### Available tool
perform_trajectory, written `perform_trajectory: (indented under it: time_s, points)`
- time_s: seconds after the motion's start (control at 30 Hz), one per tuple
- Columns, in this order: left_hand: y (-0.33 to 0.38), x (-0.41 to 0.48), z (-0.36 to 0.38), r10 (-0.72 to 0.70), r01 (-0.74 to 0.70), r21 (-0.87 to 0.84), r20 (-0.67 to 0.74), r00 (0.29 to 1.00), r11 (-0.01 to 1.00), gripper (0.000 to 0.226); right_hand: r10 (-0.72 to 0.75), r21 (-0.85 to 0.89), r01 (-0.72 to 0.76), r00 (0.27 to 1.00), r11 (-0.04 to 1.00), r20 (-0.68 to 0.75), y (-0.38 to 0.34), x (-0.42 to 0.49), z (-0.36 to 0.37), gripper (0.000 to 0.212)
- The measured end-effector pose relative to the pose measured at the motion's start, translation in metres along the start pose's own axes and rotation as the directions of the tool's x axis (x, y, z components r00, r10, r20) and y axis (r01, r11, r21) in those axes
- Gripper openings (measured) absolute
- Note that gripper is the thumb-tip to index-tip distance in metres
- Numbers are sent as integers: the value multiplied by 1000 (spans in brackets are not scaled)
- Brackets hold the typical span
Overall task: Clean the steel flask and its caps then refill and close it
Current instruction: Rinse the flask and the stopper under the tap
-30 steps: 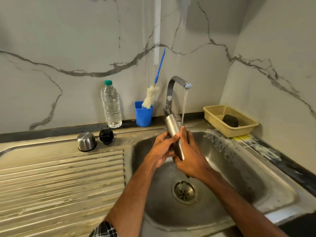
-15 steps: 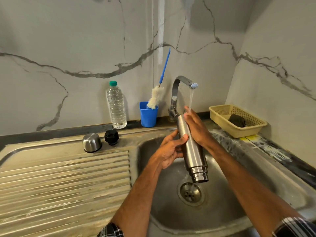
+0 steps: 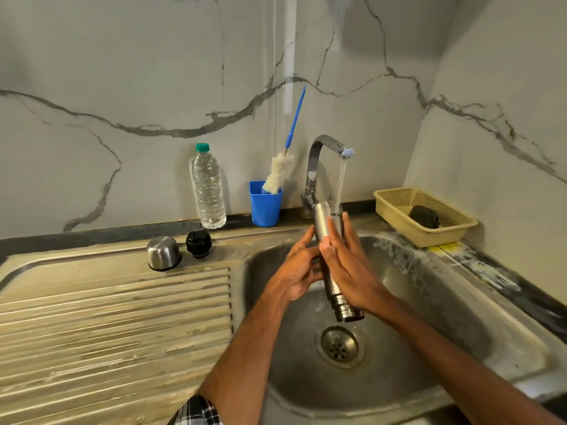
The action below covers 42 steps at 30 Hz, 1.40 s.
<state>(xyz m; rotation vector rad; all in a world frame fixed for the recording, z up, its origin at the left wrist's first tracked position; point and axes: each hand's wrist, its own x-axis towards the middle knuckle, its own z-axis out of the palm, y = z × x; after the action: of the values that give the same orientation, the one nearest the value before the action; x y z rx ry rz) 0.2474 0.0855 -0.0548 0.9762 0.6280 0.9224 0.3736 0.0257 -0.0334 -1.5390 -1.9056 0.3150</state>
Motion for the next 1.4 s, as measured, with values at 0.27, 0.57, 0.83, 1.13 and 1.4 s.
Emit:
perform_trajectory:
  time_s: [0.27, 0.57, 0.83, 1.13, 1.4]
  points:
    - [5, -4, 2, -5, 0, 61, 86, 996, 998, 69, 378, 598, -252, 921, 761, -93, 12, 88, -22, 41]
    - [1, 1, -5, 110, -124, 281, 64, 992, 952, 85, 384, 717, -181, 915, 673, -128, 15, 58, -9, 57]
    - [-14, 9, -10, 106, -66, 687, -16, 994, 724, 90, 208, 725, -44, 968, 688, -139, 18, 60, -9, 74]
    - [-19, 14, -9, 189, 10, 836, -136, 972, 549, 75, 51, 440, 29, 984, 898, -170, 19, 64, -15, 57]
    - [-21, 12, -3, 237, 61, 890, -186, 954, 452, 76, -151, 12, 166, 919, 986, -364, 10, 59, -33, 32]
